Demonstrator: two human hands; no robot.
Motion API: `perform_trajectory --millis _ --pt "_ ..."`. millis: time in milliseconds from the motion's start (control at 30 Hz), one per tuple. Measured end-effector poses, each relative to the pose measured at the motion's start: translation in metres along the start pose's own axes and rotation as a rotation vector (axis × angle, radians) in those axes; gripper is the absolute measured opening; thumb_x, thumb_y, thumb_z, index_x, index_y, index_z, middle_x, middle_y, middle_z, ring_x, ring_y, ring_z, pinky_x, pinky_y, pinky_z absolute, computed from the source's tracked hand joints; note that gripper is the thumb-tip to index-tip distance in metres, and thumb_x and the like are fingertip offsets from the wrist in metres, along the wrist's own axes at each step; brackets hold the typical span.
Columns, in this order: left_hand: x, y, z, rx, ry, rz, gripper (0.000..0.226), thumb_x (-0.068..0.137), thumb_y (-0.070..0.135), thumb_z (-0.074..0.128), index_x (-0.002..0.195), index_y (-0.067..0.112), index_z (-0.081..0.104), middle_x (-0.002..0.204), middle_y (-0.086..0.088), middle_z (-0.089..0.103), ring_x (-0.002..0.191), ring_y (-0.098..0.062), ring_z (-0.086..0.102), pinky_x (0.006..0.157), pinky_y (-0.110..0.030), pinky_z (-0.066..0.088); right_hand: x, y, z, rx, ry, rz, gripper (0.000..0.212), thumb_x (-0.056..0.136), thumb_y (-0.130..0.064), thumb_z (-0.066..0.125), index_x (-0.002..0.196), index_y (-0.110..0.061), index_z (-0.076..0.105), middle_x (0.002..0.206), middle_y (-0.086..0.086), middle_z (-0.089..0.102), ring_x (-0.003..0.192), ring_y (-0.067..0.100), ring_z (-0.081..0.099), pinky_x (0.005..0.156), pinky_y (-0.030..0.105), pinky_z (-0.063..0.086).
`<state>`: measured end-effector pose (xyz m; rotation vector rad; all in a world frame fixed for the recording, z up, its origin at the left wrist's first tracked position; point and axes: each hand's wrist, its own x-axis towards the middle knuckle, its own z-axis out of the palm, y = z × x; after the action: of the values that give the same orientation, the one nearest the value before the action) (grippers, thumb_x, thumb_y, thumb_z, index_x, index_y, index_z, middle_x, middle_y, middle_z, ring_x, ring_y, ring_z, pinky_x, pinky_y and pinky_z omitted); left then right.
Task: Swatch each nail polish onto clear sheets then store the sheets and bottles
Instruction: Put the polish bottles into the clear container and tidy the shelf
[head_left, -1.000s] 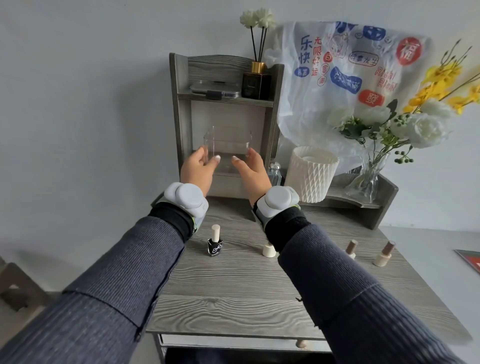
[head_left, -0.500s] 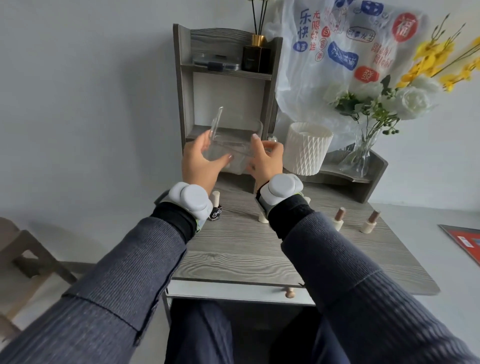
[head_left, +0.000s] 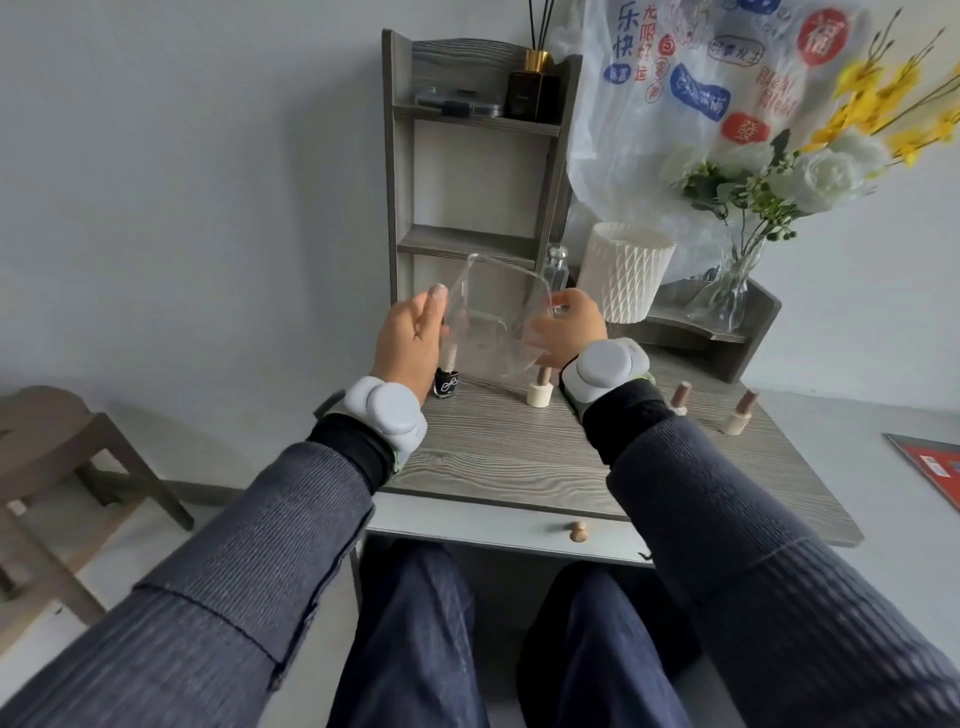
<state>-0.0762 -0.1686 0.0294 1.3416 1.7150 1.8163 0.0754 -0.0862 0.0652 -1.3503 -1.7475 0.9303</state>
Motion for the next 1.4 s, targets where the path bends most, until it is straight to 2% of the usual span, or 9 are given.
perform_trajectory --millis 67,167,400,567,667,900,1033,1167,1400 --pt "-0.005 0.000 0.000 -0.048 0.055 -0.049 0.033 0.101 0.041 0.037 0.103 0.019 0.062 0.095 0.001 0.062 0.067 -0.011 0.061 0.070 -0.028 0.050 -0.002 0.007 -0.003 -0.137 -0.005 -0.036 0.030 0.092 -0.014 0.058 0.120 -0.004 0.055 0.094 0.000 0.058 0.066 0.014 0.058 0.061 0.031 0.056" --pt "-0.011 -0.006 0.000 -0.040 0.066 -0.074 0.032 0.101 0.038 0.038 0.103 0.019 0.062 0.094 0.002 0.063 0.062 -0.009 0.060 0.067 -0.028 0.049 -0.011 0.014 -0.007 -0.175 -0.047 -0.015 0.015 0.095 -0.019 0.055 0.104 -0.008 0.059 0.089 0.007 0.070 0.079 0.029 0.068 0.079 0.047 0.057" --pt "-0.023 -0.031 0.000 0.117 -0.050 -0.160 0.041 0.088 0.053 0.033 0.094 0.022 0.059 0.090 0.000 0.061 0.089 -0.024 0.059 0.086 -0.037 0.045 -0.021 0.027 -0.004 -0.332 -0.174 0.042 0.013 0.082 -0.010 0.059 0.069 -0.008 0.055 0.086 0.018 0.074 0.083 0.035 0.072 0.077 0.050 0.058" --pt "-0.030 -0.045 0.001 0.023 -0.080 -0.319 0.040 0.092 -0.001 0.040 0.128 0.007 0.056 0.124 -0.009 0.061 0.116 -0.024 0.057 0.103 -0.037 0.041 -0.027 0.029 0.002 -0.401 -0.235 0.065 0.019 0.077 -0.012 0.060 0.062 -0.009 0.049 0.074 0.017 0.064 0.067 0.031 0.061 0.063 0.038 0.050" --pt "-0.035 -0.051 -0.002 0.020 -0.174 -0.381 0.065 0.079 -0.021 0.030 0.135 0.007 0.049 0.132 -0.009 0.056 0.122 -0.021 0.052 0.104 -0.046 0.037 -0.027 0.032 0.005 -0.400 -0.250 0.075 0.013 0.078 -0.014 0.060 0.068 -0.010 0.053 0.070 0.009 0.057 0.063 0.025 0.053 0.061 0.031 0.042" --pt "-0.039 -0.053 -0.011 0.129 -0.611 -0.410 0.093 0.073 -0.027 0.038 0.151 0.019 0.019 0.150 -0.002 0.034 0.139 -0.017 0.031 0.107 -0.034 0.034 -0.027 0.038 0.011 -0.401 -0.265 0.078 0.026 0.087 -0.020 0.063 0.064 -0.011 0.053 0.089 0.017 0.074 0.085 0.034 0.072 0.079 0.042 0.056" --pt "-0.037 -0.052 -0.013 0.282 -0.777 -0.376 0.103 0.074 -0.015 0.056 0.151 0.029 0.004 0.150 0.000 0.031 0.119 -0.014 0.037 0.100 -0.027 0.035 -0.020 0.038 0.009 -0.413 -0.275 0.073 0.029 0.087 -0.028 0.065 0.068 -0.009 0.054 0.088 0.017 0.073 0.080 0.034 0.071 0.079 0.042 0.056" --pt "-0.036 -0.061 -0.012 0.203 -0.810 -0.403 0.120 0.071 0.006 0.080 0.150 0.033 -0.007 0.155 0.003 0.017 0.140 -0.012 0.020 0.115 -0.030 0.019 -0.010 0.030 0.008 -0.580 -0.171 -0.050 0.036 0.087 -0.044 0.065 0.088 -0.009 0.058 0.087 0.009 0.066 0.077 0.025 0.061 0.070 0.037 0.050" --pt "-0.040 -0.071 -0.004 0.234 -0.751 -0.361 0.128 0.062 0.036 0.087 0.151 0.030 -0.006 0.156 0.004 0.016 0.145 -0.013 0.014 0.119 -0.039 0.016 0.004 0.005 0.037 -0.502 -0.279 -0.430 0.037 0.090 -0.015 0.065 0.127 -0.010 0.059 0.123 0.008 0.064 0.114 0.022 0.059 0.095 0.025 0.042"
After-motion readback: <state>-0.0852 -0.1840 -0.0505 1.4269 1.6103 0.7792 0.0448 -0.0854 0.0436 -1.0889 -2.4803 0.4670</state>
